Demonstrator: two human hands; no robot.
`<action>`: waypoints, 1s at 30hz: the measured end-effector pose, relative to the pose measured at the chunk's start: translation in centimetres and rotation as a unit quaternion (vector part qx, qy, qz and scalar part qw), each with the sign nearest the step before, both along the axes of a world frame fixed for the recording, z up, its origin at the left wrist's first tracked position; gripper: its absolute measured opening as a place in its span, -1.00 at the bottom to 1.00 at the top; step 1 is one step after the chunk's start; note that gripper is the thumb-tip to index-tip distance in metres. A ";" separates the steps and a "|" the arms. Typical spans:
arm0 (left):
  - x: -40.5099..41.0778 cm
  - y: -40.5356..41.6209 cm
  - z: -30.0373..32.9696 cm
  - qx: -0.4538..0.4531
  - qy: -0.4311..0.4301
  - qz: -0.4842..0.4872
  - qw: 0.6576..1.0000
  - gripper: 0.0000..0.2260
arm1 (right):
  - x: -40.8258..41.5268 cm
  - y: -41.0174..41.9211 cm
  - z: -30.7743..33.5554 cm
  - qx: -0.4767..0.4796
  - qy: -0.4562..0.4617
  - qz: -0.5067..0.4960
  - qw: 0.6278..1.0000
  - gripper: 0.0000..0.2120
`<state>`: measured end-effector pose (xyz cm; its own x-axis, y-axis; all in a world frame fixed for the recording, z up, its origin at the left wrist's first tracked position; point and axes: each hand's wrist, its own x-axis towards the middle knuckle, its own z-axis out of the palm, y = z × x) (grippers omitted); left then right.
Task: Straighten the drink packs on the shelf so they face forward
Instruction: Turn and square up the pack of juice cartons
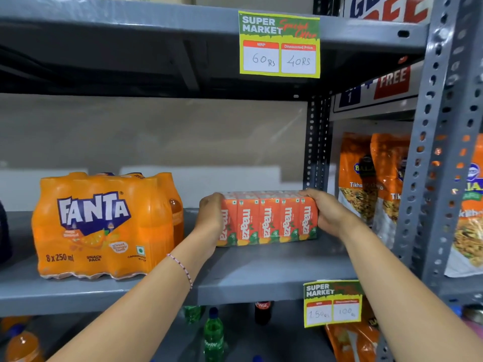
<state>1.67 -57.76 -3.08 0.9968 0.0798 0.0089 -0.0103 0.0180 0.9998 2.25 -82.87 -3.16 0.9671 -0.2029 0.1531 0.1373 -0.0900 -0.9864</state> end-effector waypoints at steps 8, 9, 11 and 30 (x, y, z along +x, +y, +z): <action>-0.8 0.2 0.1 0.051 -0.009 -0.004 0.999 -0.54 | -1.4 1.7 -0.2 -0.105 -0.035 -0.092 0.990 -0.72; -1.0 0.2 0.2 0.058 -0.007 -0.006 0.998 -0.54 | -1.4 1.7 -0.2 -0.110 -0.031 -0.102 0.988 -0.71; -1.1 0.3 0.3 0.068 -0.006 -0.005 0.998 -0.55 | -1.7 1.6 -0.3 -0.121 -0.017 -0.111 0.986 -0.69; -5.0 2.4 -0.9 0.056 -0.035 -0.048 0.997 -0.56 | -6.6 1.6 -1.7 -0.159 -0.050 -0.146 0.975 -0.54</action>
<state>-3.33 -55.39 -3.97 0.9964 -0.0210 0.0816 -0.0832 -0.0892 0.9925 -4.35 -81.31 -4.85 0.8517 -0.3949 0.3445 0.1545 -0.4390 -0.8851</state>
